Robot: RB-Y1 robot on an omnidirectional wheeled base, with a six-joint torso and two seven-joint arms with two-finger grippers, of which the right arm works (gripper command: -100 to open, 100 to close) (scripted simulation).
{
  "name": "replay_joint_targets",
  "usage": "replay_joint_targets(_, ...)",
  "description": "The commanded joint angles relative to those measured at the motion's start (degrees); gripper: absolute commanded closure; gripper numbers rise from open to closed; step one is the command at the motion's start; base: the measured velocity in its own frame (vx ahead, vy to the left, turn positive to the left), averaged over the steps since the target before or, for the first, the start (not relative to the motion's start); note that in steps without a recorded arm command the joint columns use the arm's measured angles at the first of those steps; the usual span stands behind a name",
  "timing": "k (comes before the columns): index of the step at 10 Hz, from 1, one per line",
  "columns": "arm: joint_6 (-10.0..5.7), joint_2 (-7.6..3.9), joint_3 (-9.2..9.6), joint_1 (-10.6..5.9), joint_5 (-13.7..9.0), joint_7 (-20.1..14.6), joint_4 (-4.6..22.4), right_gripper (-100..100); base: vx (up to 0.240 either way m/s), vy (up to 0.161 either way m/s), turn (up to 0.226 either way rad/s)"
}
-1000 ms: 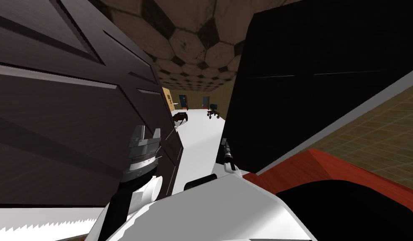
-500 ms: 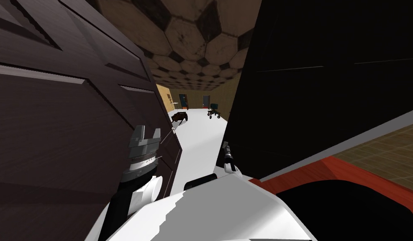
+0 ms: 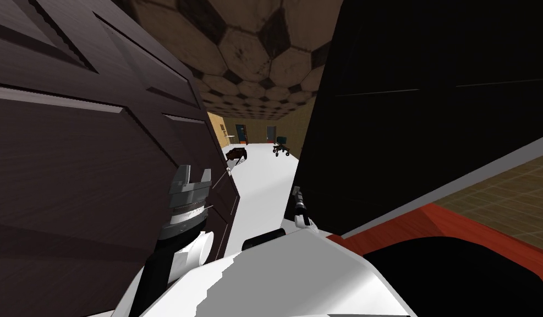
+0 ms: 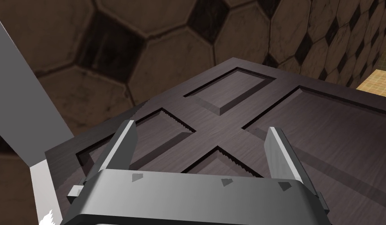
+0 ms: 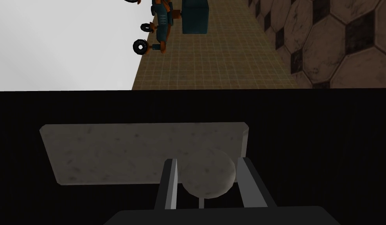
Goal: Push the door open
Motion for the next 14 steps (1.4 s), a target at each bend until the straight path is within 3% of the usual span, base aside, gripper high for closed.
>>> replay_joint_targets(1, 0.03, -0.42, -0.70, 0.05, -0.4, 0.2, 0.0, 100, 0.118, 0.014, -0.034)
replay_joint_targets(6, 0.09, -1.02, -2.00, 0.15, -1.1, 0.6, 0.1, 100, 0.147, -0.021, -0.022)
replay_joint_targets(8, 0.16, -1.55, -3.52, 0.26, -2.0, 1.0, 0.1, 100, 0.157, -0.004, -0.036)
replay_joint_targets(10, 0.16, -1.55, -3.52, 0.26, -2.0, 1.0, 0.1, 100, 0.099, -0.025, -0.017)
replay_joint_targets(14, 0.29, -2.22, -6.25, 0.47, -3.5, 1.7, 0.2, 100, 0.185, -0.017, -0.055)
